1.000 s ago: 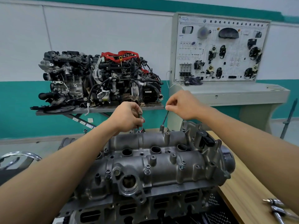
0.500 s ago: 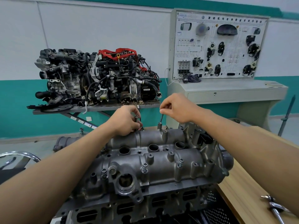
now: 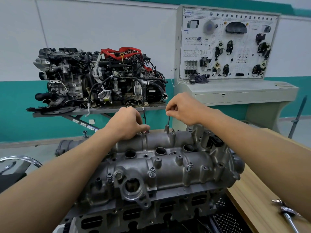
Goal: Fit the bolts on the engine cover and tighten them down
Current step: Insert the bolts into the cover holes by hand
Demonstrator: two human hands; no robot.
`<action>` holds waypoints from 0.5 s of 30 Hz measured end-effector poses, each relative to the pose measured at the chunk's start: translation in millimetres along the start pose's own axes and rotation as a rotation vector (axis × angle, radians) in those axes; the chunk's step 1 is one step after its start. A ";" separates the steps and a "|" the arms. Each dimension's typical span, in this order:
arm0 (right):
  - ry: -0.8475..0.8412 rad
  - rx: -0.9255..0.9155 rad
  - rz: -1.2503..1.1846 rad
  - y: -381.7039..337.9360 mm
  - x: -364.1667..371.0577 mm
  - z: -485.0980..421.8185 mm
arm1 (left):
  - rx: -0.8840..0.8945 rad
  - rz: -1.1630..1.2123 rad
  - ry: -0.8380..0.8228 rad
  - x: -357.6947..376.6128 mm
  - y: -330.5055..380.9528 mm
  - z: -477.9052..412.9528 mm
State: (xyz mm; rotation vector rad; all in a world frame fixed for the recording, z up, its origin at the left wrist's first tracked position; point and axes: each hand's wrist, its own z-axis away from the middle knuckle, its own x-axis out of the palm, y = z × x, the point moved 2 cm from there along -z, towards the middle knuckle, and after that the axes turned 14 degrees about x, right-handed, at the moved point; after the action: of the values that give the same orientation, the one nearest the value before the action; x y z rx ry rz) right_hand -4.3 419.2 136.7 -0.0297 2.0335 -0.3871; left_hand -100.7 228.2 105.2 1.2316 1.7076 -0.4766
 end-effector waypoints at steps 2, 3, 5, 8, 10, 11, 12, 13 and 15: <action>-0.002 0.003 -0.004 0.5 -1.0 1.0 | 0.015 -0.003 -0.009 -1.4 1.8 0.0; -0.003 0.008 -0.008 0.9 -1.4 1.4 | 0.024 0.006 -0.023 -2.0 2.3 -0.2; -0.018 0.020 -0.020 1.4 -3.4 1.7 | 0.040 0.038 -0.063 -3.1 2.5 -1.0; -0.049 0.020 -0.030 1.5 -4.4 1.3 | 0.065 0.077 -0.153 -6.7 3.3 -1.2; -0.079 0.017 -0.005 2.0 0.8 2.4 | 0.078 0.110 -0.237 -8.3 3.6 0.2; -0.097 0.016 0.013 2.3 5.2 3.2 | 0.076 0.135 -0.272 -9.4 3.8 1.6; -0.109 0.011 0.029 2.6 9.6 4.0 | 0.071 0.158 -0.287 -10.4 3.8 2.9; -0.114 0.006 0.040 2.7 13.4 4.1 | 0.064 0.177 -0.283 -11.2 3.5 3.7; -0.132 0.023 0.051 3.3 15.5 1.4 | 0.051 0.200 -0.249 -10.9 1.9 3.3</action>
State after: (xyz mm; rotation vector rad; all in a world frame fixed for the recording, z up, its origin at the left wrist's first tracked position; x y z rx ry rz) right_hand -10.1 419.1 121.9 0.0099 1.8954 -0.3666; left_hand -97.0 220.9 113.3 1.3059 1.3550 -0.5311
